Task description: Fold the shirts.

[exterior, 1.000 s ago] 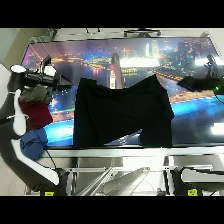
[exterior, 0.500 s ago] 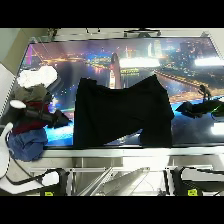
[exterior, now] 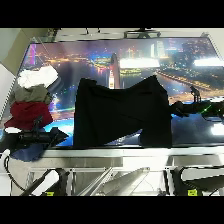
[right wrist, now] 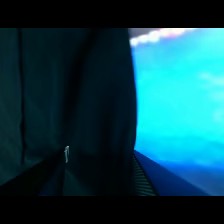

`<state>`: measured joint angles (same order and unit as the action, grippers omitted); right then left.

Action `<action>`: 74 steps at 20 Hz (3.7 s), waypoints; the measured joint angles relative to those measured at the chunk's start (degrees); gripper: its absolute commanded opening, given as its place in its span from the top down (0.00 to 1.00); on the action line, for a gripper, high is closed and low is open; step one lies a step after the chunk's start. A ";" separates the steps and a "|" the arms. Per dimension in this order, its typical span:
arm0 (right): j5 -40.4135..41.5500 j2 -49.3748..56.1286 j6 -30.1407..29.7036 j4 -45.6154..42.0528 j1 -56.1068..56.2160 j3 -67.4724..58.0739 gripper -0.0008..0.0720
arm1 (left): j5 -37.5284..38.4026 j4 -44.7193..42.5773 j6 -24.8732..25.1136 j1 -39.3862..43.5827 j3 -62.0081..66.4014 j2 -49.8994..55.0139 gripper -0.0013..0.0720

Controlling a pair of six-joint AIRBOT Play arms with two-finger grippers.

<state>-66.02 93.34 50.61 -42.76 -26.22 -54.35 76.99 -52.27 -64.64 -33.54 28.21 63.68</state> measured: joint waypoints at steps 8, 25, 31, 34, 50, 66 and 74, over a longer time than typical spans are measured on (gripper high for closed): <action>-0.20 0.59 -2.32 2.67 1.99 0.09 0.32 | -3.72 0.33 -0.15 12.00 -1.05 10.34 0.58; -10.19 -4.00 -3.82 8.37 0.66 -4.70 0.95 | -6.82 8.90 0.48 16.13 11.08 0.04 0.94; -13.75 -23.45 -7.30 24.20 0.46 -11.23 0.95 | 0.72 29.14 8.07 15.98 28.17 -6.12 0.94; -8.72 -37.66 -9.73 29.57 0.46 -16.31 0.95 | 3.02 42.84 12.46 14.47 39.10 -10.64 0.94; 4.50 -49.79 0.83 14.58 1.40 -25.55 0.95 | 10.56 62.10 10.05 -5.64 49.68 -14.78 0.94; 8.35 -63.95 0.35 11.26 -5.55 -28.15 0.95 | 11.58 62.47 9.38 11.06 65.37 -8.76 0.95; 5.66 -47.98 -4.22 19.85 -2.99 -30.73 0.95 | 12.46 55.91 8.28 7.98 54.97 -3.04 0.95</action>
<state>-60.36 45.36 46.39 -22.92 -29.21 -85.08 89.45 3.64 -56.36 -25.56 83.18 60.64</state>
